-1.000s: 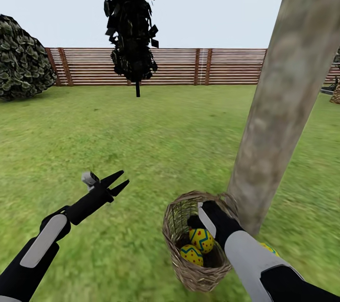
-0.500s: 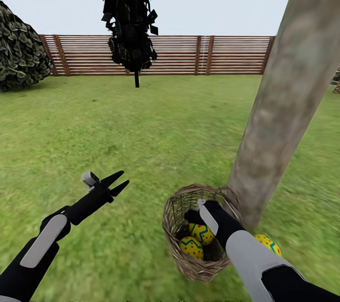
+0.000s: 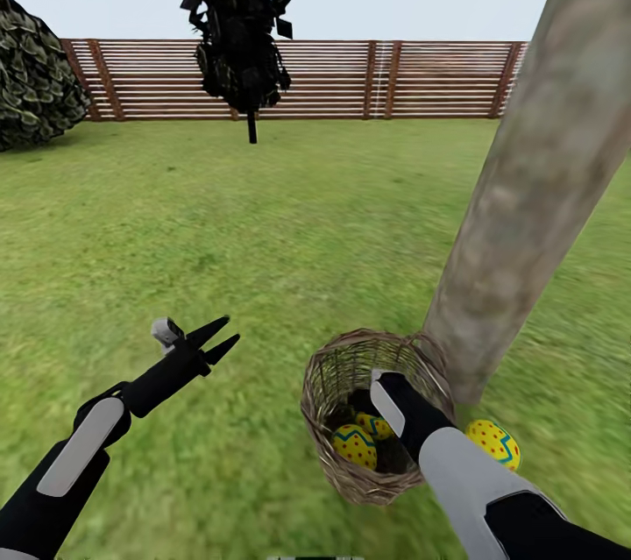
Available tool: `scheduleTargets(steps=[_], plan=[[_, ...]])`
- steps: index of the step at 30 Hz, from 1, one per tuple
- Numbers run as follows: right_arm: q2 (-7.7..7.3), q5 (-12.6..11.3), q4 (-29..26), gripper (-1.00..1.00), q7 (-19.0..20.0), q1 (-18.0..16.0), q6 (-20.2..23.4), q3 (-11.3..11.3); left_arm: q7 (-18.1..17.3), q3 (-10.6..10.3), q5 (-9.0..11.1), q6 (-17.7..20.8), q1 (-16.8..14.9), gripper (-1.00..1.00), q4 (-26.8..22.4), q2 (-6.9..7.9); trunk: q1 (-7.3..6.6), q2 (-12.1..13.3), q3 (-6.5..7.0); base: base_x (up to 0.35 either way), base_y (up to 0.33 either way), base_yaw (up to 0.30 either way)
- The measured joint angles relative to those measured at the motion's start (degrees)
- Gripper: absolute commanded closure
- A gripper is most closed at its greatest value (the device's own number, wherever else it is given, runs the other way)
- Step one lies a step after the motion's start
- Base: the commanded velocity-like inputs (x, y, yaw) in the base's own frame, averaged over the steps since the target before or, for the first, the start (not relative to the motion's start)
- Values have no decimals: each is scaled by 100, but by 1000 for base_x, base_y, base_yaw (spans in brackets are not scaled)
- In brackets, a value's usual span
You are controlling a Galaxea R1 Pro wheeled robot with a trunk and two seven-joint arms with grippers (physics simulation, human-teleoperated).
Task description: Take the three Easter eggs out of the wicker basket on the lawn in the garden, then place them on the lawn next to a single tree (choose any tree) so that all three eggs are next to the same tree and none are left in the basket.
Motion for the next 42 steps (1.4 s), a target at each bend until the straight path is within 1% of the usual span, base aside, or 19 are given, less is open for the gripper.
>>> scheduleTargets(steps=[35,37,40,42], plan=[[12,12,-73,-100,72,0,-97,26,0,6,18,0,0,-100,9,18,90,-47,-776,0,0,0],[21,11,-81,-100,149,0,-97,31,0,6,17,-4,0,-100,9,16,95,-50,-820,0,0,0],[22,12,-86,-100,393,0,-97,41,0,6,17,-3,0,-100,12,13,103,-54,-887,0,0,0],[21,12,-87,-100,470,0,-97,40,0,6,10,-2,0,-100,107,10,108,-57,-931,0,0,0]])
